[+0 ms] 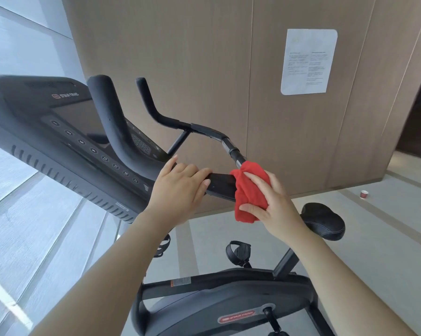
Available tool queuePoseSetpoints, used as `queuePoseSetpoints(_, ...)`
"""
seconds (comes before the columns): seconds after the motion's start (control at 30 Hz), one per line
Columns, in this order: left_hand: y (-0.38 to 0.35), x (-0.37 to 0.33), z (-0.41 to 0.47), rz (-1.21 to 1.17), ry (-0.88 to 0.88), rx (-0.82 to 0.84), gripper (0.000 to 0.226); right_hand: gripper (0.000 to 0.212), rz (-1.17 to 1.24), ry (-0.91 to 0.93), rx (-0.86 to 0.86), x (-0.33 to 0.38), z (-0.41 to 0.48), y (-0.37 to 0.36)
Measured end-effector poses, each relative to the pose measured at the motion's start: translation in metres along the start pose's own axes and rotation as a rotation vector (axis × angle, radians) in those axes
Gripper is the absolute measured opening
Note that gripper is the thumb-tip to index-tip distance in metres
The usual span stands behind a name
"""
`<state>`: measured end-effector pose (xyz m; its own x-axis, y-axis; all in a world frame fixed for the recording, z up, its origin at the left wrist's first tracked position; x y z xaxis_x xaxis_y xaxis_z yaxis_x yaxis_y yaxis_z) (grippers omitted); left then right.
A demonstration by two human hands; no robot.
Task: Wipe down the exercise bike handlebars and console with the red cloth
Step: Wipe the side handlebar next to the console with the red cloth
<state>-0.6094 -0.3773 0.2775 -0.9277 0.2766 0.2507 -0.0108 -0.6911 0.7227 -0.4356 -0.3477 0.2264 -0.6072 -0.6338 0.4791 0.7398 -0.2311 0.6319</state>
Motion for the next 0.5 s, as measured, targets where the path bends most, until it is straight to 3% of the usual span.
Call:
queuePoseSetpoints(0.1, -0.001, -0.001, 0.000, 0.004, 0.017, -0.007, 0.046, 0.063, 0.076, -0.016, -0.020, -0.003, 0.004, 0.008)
queuePoseSetpoints(0.27, 0.000, -0.002, 0.000, -0.015, 0.082, -0.041, 0.045, 0.052, -0.035, 0.127, -0.014, 0.017, 0.005, -0.009)
queuePoseSetpoints(0.5, 0.001, -0.005, 0.002, -0.038, 0.170, -0.017, 0.045, 0.047, 0.017, 0.176, -0.015, -0.011, 0.000, 0.001)
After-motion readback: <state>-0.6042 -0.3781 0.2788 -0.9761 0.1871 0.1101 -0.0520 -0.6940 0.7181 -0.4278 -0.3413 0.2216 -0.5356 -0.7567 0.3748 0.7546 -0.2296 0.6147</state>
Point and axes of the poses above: each hand's wrist, its own z-axis towards the middle knuckle, its own y-axis out of the back of the hand, x = y × z, the point moved 8 cm from there along z, towards the middle knuckle, and after that the axes turned 4 degrees about -z, right-handed, at the moved point
